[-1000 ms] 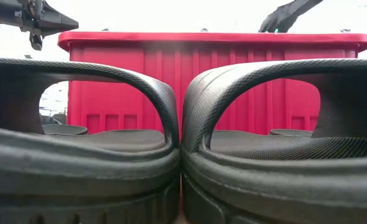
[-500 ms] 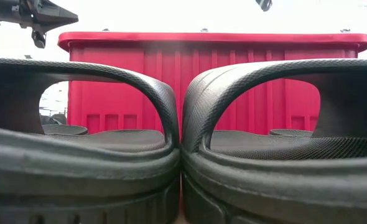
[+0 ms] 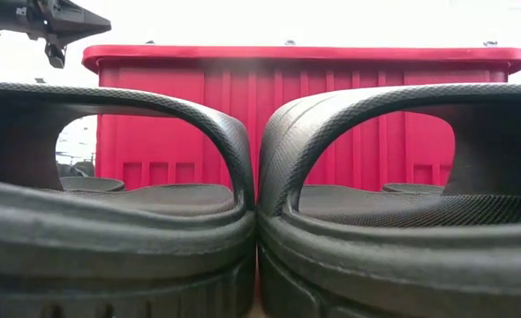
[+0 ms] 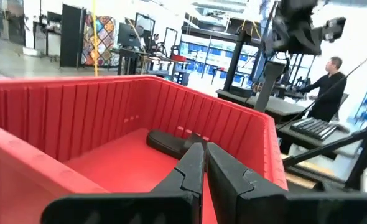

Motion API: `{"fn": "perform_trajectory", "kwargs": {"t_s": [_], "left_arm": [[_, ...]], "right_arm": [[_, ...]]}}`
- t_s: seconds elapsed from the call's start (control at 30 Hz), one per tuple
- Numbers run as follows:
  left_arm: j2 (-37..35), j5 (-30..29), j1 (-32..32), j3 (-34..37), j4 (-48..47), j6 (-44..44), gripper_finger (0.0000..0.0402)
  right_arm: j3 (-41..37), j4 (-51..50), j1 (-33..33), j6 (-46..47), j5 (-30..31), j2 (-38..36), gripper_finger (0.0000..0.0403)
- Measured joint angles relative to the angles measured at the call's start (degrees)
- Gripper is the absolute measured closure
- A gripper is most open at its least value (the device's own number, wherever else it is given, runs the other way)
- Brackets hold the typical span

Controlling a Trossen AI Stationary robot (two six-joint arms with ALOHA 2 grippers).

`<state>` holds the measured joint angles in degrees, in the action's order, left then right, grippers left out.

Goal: Pick and place slides into bin
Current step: Put the black slide into the red container

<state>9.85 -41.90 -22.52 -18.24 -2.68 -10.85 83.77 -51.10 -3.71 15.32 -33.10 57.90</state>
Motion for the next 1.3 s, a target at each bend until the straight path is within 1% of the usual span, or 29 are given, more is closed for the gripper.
{"fn": "perform_trajectory", "kwargs": {"t_s": [0.17,0.3,0.47,0.57,0.67,0.77,0.83,0.9,0.97,1.03,1.13,1.2,1.3], "left_arm": [[0.00,-0.10,0.00,0.00,0.51,-9.80,0.0382],[0.00,-0.09,0.00,0.00,2.57,-15.47,0.0382],[0.03,-0.14,0.00,0.00,7.05,-17.82,0.0382],[0.47,-1.78,0.00,0.02,8.49,-17.91,0.0382],[1.24,-2.02,0.00,0.02,11.84,-17.90,0.0382],[2.30,-0.75,0.00,0.02,15.22,-15.47,0.0382],[3.14,0.33,0.00,0.02,17.51,-12.95,0.0382],[4.36,2.88,0.00,0.02,19.72,-9.13,0.0382],[5.87,7.51,0.00,-0.35,22.05,-5.04,0.0383],[8.22,11.27,-0.17,-2.52,22.15,-2.87,0.0383],[12.88,15.57,-1.14,-8.42,17.00,-0.37,0.0383],[16.68,17.86,-2.29,-13.72,10.53,1.37,0.0383],[22.29,18.77,-4.40,-22.09,-0.43,4.74,0.0383]], "right_arm": [[-0.04,-12.52,6.57,-3.71,0.28,0.07,0.0403],[-0.04,-17.82,11.76,-6.04,0.50,0.07,0.0403],[-0.05,-24.20,18.95,-7.53,0.23,-0.05,0.0403],[-0.36,-25.75,22.94,-9.01,3.14,-0.39,0.0403],[-2.14,-21.86,26.03,-8.34,4.85,-0.93,0.0403],[-4.23,-14.36,28.88,-4.38,4.92,-0.83,0.0403],[-5.61,-9.70,31.25,-1.62,6.93,-0.73,0.0403],[-7.27,-6.48,33.94,0.49,10.03,-0.55,0.0403],[-9.14,-5.57,36.34,3.20,13.63,-0.03,0.0403],[-11.36,-4.24,38.12,6.39,16.77,0.46,0.0403],[-15.79,1.58,39.81,11.13,19.94,0.52,0.0403],[-19.20,6.92,40.34,12.86,21.04,0.54,0.0403],[-23.94,14.42,40.93,16.59,22.48,0.65,0.0403]]}}
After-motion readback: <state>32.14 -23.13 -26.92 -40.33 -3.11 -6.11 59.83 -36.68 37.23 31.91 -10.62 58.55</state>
